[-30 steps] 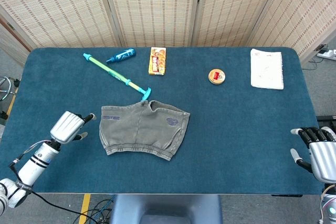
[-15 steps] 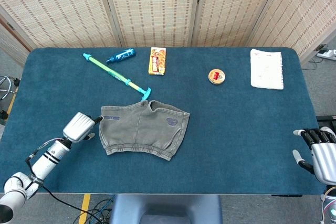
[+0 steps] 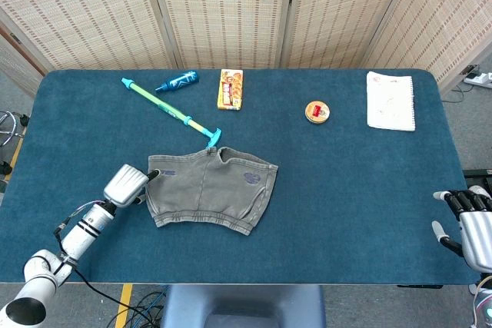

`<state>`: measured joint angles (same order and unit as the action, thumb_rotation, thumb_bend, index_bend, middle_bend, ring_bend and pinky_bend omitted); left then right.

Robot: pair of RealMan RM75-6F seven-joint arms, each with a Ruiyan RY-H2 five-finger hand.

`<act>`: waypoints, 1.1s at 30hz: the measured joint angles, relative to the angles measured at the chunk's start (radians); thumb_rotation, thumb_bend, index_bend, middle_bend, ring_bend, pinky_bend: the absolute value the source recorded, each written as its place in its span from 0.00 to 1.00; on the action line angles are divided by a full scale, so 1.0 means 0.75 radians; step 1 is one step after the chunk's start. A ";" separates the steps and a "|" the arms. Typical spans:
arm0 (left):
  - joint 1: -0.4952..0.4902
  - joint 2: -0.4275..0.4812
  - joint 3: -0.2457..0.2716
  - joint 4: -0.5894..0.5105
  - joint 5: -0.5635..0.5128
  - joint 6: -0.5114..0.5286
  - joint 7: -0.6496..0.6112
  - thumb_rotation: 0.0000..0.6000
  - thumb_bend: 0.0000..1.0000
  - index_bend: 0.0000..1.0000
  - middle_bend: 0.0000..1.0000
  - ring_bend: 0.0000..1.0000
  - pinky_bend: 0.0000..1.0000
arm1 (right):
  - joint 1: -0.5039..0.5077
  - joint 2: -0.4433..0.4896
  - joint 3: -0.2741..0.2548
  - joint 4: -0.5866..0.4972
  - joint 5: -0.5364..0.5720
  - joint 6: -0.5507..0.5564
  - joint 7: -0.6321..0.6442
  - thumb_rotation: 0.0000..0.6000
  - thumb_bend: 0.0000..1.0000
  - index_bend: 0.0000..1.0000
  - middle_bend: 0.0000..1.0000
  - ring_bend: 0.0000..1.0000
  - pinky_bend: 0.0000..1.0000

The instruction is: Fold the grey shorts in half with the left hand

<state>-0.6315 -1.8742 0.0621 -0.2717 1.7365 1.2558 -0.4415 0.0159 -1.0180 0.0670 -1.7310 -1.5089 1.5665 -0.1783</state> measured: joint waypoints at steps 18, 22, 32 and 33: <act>-0.046 -0.065 -0.008 0.033 -0.067 0.006 -0.113 1.00 0.21 0.56 0.94 0.84 0.92 | -0.022 -0.001 -0.003 0.015 0.012 0.010 0.019 1.00 0.31 0.30 0.34 0.29 0.27; -0.049 -0.068 0.001 0.035 -0.072 0.002 -0.122 1.00 0.27 0.60 0.95 0.84 0.92 | -0.019 -0.004 -0.002 0.016 0.011 0.007 0.018 1.00 0.31 0.30 0.34 0.29 0.27; -0.049 -0.069 0.012 0.017 -0.083 -0.018 -0.114 1.00 0.45 0.64 0.98 0.86 0.93 | -0.019 -0.008 -0.001 0.022 0.009 0.005 0.023 1.00 0.31 0.30 0.35 0.29 0.27; -0.050 -0.067 0.013 0.013 -0.083 -0.018 -0.113 1.00 0.46 0.65 0.98 0.86 0.93 | -0.020 -0.008 0.000 0.022 0.009 0.005 0.024 1.00 0.31 0.30 0.35 0.29 0.27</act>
<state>-0.6689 -1.9247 0.0722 -0.2619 1.6742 1.2423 -0.5259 0.0011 -1.0239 0.0668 -1.7142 -1.5020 1.5704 -0.1606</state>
